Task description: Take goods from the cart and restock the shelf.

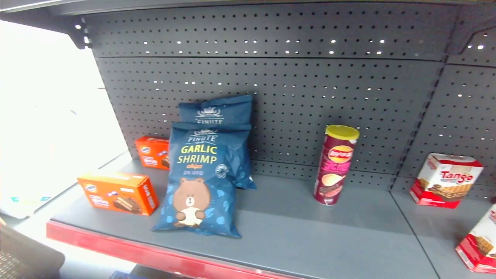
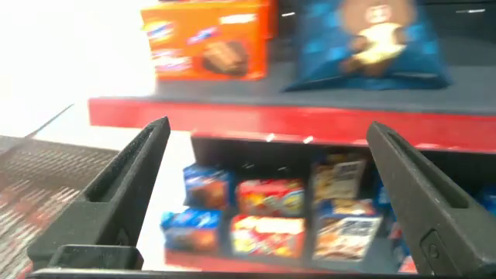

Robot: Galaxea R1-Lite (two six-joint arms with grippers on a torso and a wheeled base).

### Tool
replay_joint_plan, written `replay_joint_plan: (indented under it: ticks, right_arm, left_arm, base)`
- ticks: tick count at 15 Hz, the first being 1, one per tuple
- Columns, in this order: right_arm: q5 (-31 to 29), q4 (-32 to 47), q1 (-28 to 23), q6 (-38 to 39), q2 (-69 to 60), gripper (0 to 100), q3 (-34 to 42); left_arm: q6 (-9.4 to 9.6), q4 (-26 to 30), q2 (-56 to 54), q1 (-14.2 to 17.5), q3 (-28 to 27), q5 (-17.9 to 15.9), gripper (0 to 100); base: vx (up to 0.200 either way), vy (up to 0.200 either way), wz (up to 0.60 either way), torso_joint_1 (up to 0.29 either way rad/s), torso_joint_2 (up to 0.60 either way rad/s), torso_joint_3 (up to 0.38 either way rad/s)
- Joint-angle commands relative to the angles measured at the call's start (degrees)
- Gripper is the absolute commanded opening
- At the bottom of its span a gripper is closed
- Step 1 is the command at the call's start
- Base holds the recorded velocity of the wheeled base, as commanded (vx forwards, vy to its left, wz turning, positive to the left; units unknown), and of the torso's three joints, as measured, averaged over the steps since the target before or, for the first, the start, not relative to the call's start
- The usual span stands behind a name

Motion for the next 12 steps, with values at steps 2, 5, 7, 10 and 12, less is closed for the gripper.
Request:
replay_joint_plan:
  ticks: [2, 5, 7, 10, 12]
  right_arm:
    - [-0.08, 0.0, 0.0, 0.04, 0.0, 100, 0.0]
    - [-0.08, 0.0, 0.0, 0.04, 0.09, 100, 0.0]
    - [-0.08, 0.0, 0.0, -0.05, 0.0, 100, 0.0]
    - [-0.08, 0.0, 0.0, 0.04, 0.0, 100, 0.0]
    - [-0.08, 0.0, 0.0, 0.04, 0.09, 100, 0.0]
  left_arm:
    - [0.0, -0.02, 0.07, -0.01, 0.01, -0.02, 100]
    - [0.0, -0.02, 0.07, -0.01, 0.01, -0.02, 100]
    - [-0.09, -0.02, 0.07, -0.01, 0.01, -0.02, 100]
    - [-0.09, -0.11, 0.07, -0.01, 0.01, 0.07, 100]
    - [0.52, -0.11, 0.07, -0.01, 0.1, -0.02, 100]
  base:
    - [0.0, 0.0, 0.6, 0.005, 0.0, 0.002]
    - [0.0, 0.0, 0.6, 0.001, 0.0, 0.005]
    - [0.0, 0.0, 0.6, 0.0, 0.0, 0.0]
    - [0.0, 0.0, 0.6, 0.002, 0.0, 0.002]
    - [0.0, 0.0, 0.6, 0.0, 0.0, 0.002]
